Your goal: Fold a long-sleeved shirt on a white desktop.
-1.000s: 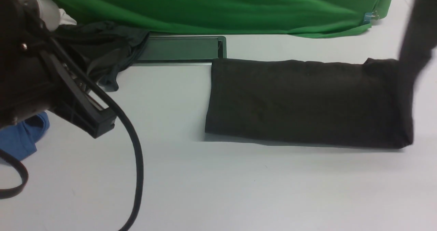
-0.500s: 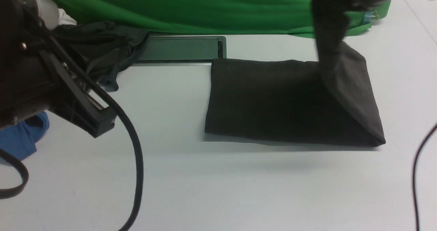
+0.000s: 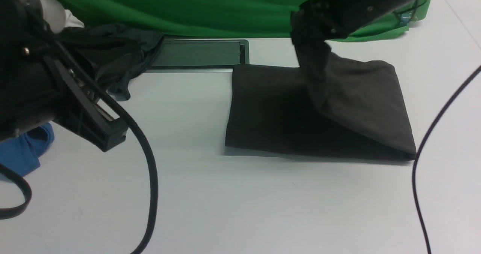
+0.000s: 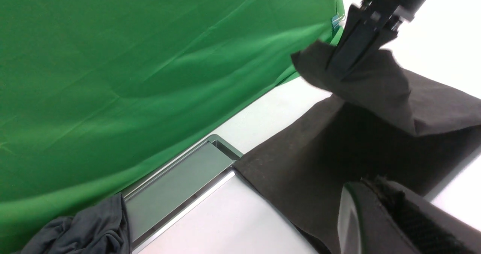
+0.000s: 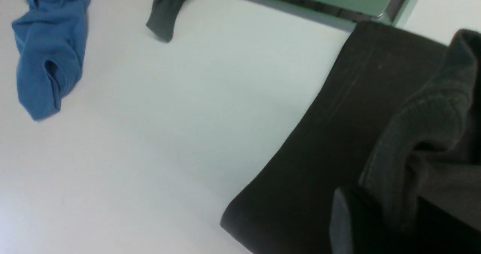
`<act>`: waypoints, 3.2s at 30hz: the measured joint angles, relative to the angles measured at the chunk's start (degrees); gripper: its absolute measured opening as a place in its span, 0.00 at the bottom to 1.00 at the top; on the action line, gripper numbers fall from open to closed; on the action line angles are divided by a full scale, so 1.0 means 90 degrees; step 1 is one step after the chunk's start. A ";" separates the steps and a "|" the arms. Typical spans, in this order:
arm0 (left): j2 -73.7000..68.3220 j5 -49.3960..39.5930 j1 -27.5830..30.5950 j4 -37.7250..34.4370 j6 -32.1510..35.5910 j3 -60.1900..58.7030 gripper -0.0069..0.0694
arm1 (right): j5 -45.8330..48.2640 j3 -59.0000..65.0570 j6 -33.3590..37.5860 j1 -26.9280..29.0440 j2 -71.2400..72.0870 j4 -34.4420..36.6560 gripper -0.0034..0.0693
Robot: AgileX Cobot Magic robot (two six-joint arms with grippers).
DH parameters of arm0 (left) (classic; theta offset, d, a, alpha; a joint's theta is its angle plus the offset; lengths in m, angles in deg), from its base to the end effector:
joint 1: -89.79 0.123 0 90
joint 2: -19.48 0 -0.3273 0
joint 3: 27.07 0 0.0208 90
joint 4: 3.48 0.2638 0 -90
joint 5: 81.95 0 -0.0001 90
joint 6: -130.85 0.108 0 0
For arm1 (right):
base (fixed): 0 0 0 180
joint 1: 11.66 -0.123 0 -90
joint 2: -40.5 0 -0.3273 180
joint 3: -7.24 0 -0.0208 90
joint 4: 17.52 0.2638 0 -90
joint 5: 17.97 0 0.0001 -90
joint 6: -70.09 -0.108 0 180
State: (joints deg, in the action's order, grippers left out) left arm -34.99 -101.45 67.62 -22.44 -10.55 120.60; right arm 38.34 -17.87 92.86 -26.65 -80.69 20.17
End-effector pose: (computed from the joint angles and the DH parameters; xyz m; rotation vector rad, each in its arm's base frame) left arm 0.1581 -0.0771 0.3964 0.7414 1.6819 -0.1184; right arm 0.4552 0.1788 0.3186 -0.5278 2.4697 0.7851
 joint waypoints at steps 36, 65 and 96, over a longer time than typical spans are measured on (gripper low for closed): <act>-0.3113 -0.0094 0.0000 -0.0948 -0.0051 0.1363 0.11 | 0.0977 0.0515 -0.0838 0.0939 0.0920 -0.2916 0.08; -0.7398 -0.1143 -0.0095 0.0704 -0.0443 0.3496 0.11 | -0.1542 0.1383 -0.1110 0.1455 -0.0452 -0.2880 0.50; -0.2640 0.0245 0.0039 0.2018 -0.2293 0.1140 0.11 | -0.1535 0.0301 -0.0974 0.0695 -0.0981 -0.2932 0.37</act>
State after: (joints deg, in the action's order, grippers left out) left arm -58.75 -99.24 67.97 -4.28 -31.19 130.85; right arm 24.52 -15.16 84.09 -20.40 -89.52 -6.22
